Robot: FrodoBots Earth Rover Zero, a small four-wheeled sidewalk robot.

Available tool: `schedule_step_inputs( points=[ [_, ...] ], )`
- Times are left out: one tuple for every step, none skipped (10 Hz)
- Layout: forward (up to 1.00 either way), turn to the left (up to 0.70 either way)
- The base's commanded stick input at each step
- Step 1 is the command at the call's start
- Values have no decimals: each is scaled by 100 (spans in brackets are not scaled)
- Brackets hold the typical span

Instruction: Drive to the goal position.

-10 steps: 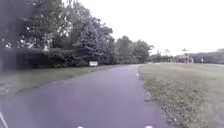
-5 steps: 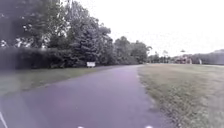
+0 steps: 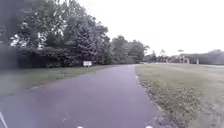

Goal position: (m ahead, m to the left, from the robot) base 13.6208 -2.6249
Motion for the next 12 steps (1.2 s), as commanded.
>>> schedule_step_inputs(
  points=[
    [70,-2],
    [70,0],
    [70,0],
    [70,0],
    [70,-1],
    [70,-7],
    [70,-14],
    [70,-14],
    [70,-14],
    [70,-14],
    [70,-13],
    [70,-10]
  ],
)
